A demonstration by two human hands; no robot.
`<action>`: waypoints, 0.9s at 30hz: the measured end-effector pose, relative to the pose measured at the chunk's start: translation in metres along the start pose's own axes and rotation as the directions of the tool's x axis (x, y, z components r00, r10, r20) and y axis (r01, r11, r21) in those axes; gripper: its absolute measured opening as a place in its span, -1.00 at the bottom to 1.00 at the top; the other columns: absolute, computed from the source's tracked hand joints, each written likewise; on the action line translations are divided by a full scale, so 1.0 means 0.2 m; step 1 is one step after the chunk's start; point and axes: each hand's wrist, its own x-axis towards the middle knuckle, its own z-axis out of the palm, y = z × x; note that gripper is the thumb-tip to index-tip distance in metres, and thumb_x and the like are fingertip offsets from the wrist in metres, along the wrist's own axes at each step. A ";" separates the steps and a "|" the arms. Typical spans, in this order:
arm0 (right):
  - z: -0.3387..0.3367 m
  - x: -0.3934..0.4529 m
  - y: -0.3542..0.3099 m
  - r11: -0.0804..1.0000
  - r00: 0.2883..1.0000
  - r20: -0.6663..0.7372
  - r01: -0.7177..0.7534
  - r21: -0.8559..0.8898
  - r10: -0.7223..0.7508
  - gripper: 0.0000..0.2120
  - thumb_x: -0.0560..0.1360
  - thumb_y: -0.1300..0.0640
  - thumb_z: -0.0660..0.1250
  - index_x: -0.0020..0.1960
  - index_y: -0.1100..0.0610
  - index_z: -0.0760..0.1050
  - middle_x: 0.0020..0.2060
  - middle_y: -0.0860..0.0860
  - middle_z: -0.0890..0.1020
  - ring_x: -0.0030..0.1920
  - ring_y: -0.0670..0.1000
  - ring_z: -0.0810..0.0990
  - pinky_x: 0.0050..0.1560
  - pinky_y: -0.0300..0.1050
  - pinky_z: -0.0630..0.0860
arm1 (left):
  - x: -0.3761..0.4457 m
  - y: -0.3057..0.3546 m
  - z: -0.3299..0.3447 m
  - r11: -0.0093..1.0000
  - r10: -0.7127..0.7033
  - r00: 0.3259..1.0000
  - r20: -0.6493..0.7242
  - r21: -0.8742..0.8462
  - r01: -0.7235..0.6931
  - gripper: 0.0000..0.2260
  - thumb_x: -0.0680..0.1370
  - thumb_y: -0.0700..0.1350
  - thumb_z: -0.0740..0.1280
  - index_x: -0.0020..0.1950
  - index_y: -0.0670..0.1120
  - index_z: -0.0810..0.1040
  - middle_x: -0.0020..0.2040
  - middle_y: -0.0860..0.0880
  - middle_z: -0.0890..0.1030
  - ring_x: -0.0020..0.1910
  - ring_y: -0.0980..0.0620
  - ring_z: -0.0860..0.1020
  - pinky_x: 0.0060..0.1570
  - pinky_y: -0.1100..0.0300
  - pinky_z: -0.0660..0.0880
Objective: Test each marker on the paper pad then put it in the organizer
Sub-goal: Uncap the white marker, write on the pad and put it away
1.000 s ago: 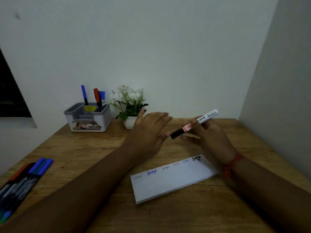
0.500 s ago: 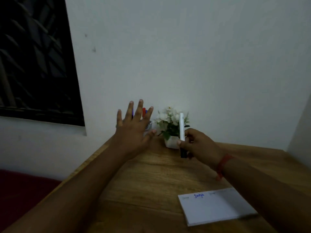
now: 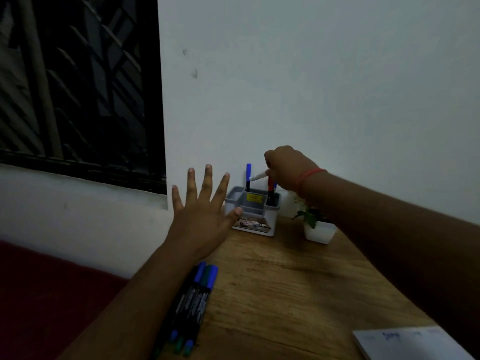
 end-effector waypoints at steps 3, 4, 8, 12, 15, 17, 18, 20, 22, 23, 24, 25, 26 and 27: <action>0.02 0.12 -0.03 0.996 0.999 0.048 -0.010 -0.086 0.014 -0.90 0.55 0.18 0.37 -0.09 0.19 0.48 -0.15 0.13 0.53 -0.17 0.11 0.55 -0.20 -0.08 0.47 | 0.00 -0.02 0.01 1.000 -0.013 0.999 0.030 -0.027 0.013 -0.28 0.40 0.46 -0.39 0.51 0.23 -0.43 0.52 0.05 -0.50 0.48 -0.09 -0.51 0.45 -0.30 -0.33; 0.03 0.15 -0.04 0.994 0.998 0.054 -0.010 -0.108 0.016 -0.91 0.54 0.20 0.37 -0.09 0.22 0.52 -0.16 0.13 0.56 -0.17 0.13 0.57 -0.21 -0.08 0.49 | 0.01 -0.03 0.01 0.999 -0.015 0.999 0.040 -0.036 0.017 -0.28 0.40 0.46 -0.39 0.51 0.24 -0.43 0.52 0.05 -0.50 0.48 -0.09 -0.51 0.45 -0.30 -0.32; 0.07 0.24 -0.07 0.994 0.997 0.073 -0.029 -0.102 0.036 -0.92 0.52 0.26 0.37 -0.02 0.26 0.60 -0.14 0.16 0.61 -0.21 0.12 0.57 -0.22 -0.11 0.49 | 0.01 -0.04 0.01 0.998 -0.013 0.996 0.087 -0.065 0.018 -0.32 0.43 0.47 -0.38 0.50 0.26 -0.43 0.53 0.05 -0.48 0.49 -0.10 -0.48 0.45 -0.32 -0.30; 0.10 0.27 -0.11 0.998 0.992 0.105 -0.062 -0.030 0.065 -0.82 0.51 0.27 0.41 0.09 0.25 0.52 -0.07 0.15 0.57 -0.11 0.13 0.57 -0.14 -0.07 0.50 | 0.00 -0.04 -0.02 0.997 -0.022 0.991 0.135 -0.071 0.032 -0.30 0.44 0.45 -0.28 0.52 0.25 -0.40 0.54 0.04 -0.45 0.50 -0.11 -0.47 0.45 -0.34 -0.27; 0.12 0.29 -0.13 0.995 0.992 0.096 -0.087 0.049 0.082 -0.69 0.48 0.31 0.42 0.15 0.24 0.40 -0.04 0.18 0.57 -0.07 0.16 0.58 -0.07 0.02 0.58 | -0.01 -0.06 -0.02 0.997 -0.030 0.987 0.160 -0.067 0.041 -0.30 0.47 0.45 -0.25 0.52 0.24 -0.39 0.55 0.03 -0.44 0.50 -0.13 -0.46 0.44 -0.36 -0.26; 0.13 0.29 -0.13 0.991 0.993 0.079 -0.100 0.091 0.092 -0.63 0.46 0.35 0.41 0.18 0.25 0.34 -0.02 0.23 0.58 -0.08 0.18 0.60 -0.03 0.08 0.62 | -0.01 -0.07 -0.03 0.997 -0.035 0.983 0.182 -0.060 0.047 -0.31 0.50 0.44 -0.20 0.53 0.23 -0.38 0.55 0.02 -0.43 0.50 -0.13 -0.46 0.44 -0.37 -0.26; 0.13 0.29 -0.14 0.989 0.993 0.064 -0.103 0.108 0.096 -0.62 0.46 0.37 0.40 0.19 0.25 0.31 -0.02 0.23 0.57 -0.10 0.17 0.58 -0.03 0.09 0.62 | -0.01 -0.08 -0.03 0.997 -0.038 0.980 0.196 -0.059 0.050 -0.32 0.52 0.44 -0.19 0.53 0.23 -0.38 0.55 0.02 -0.43 0.50 -0.14 -0.46 0.44 -0.37 -0.26; 0.13 0.29 -0.13 0.988 0.996 0.017 -0.094 0.122 0.092 -0.60 0.48 0.39 0.37 0.24 0.25 0.29 -0.02 0.24 0.56 -0.12 0.16 0.55 -0.06 0.07 0.60 | -0.01 -0.09 -0.03 0.997 -0.041 0.973 0.228 -0.053 0.054 -0.31 0.52 0.44 -0.16 0.54 0.23 -0.37 0.56 0.02 -0.43 0.50 -0.14 -0.46 0.43 -0.37 -0.26; 0.12 0.28 -0.12 0.991 0.996 -0.045 -0.070 0.117 0.076 -0.58 0.48 0.40 0.35 0.27 0.25 0.28 -0.01 0.24 0.55 -0.12 0.15 0.52 -0.10 0.04 0.54 | -0.01 -0.10 -0.03 0.997 -0.042 0.963 0.266 -0.045 0.056 -0.31 0.53 0.44 -0.13 0.54 0.23 -0.36 0.56 0.02 -0.42 0.50 -0.15 -0.46 0.43 -0.37 -0.27; 0.11 0.28 -0.11 0.992 0.995 -0.078 -0.055 0.110 0.064 -0.58 0.48 0.41 0.34 0.27 0.25 0.29 0.00 0.24 0.55 -0.12 0.14 0.50 -0.12 0.01 0.50 | -0.01 -0.10 -0.03 0.998 -0.042 0.957 0.287 -0.041 0.057 -0.30 0.54 0.43 -0.11 0.54 0.23 -0.35 0.56 0.02 -0.41 0.50 -0.15 -0.46 0.43 -0.37 -0.27; 0.10 0.27 -0.10 0.994 0.993 -0.106 -0.043 0.104 0.054 -0.60 0.48 0.41 0.33 0.26 0.25 0.29 0.01 0.24 0.54 -0.12 0.14 0.48 -0.13 -0.02 0.47 | 0.00 -0.10 -0.03 0.998 -0.040 0.950 0.309 -0.038 0.054 -0.30 0.54 0.43 -0.08 0.55 0.23 -0.35 0.56 0.02 -0.41 0.50 -0.15 -0.46 0.43 -0.37 -0.28; 0.09 0.25 -0.09 0.994 0.990 -0.135 -0.030 0.104 0.044 -0.62 0.49 0.40 0.32 0.26 0.25 0.31 0.02 0.23 0.54 -0.12 0.13 0.48 -0.13 -0.03 0.44 | 0.00 -0.11 -0.04 0.998 -0.033 0.941 0.335 -0.039 0.049 -0.30 0.55 0.42 -0.05 0.55 0.23 -0.33 0.56 0.02 -0.40 0.50 -0.16 -0.45 0.43 -0.36 -0.30; 0.09 0.23 -0.08 0.994 0.986 -0.162 -0.014 0.111 0.032 -0.64 0.50 0.39 0.32 0.25 0.25 0.33 0.04 0.22 0.53 -0.10 0.14 0.50 -0.11 -0.02 0.45 | 0.00 -0.12 -0.05 0.998 -0.020 0.931 0.365 -0.047 0.040 -0.30 0.55 0.41 -0.02 0.56 0.24 -0.31 0.57 0.02 -0.39 0.51 -0.15 -0.45 0.42 -0.35 -0.30; 0.08 0.19 -0.08 0.992 0.982 -0.190 0.011 0.122 0.012 -0.66 0.51 0.37 0.32 0.24 0.25 0.34 0.06 0.22 0.53 -0.08 0.16 0.53 -0.08 0.01 0.49 | 0.00 -0.13 -0.06 0.998 0.000 0.916 0.400 -0.059 0.026 -0.30 0.56 0.39 0.03 0.56 0.25 -0.27 0.58 0.03 -0.37 0.51 -0.15 -0.44 0.42 -0.35 -0.30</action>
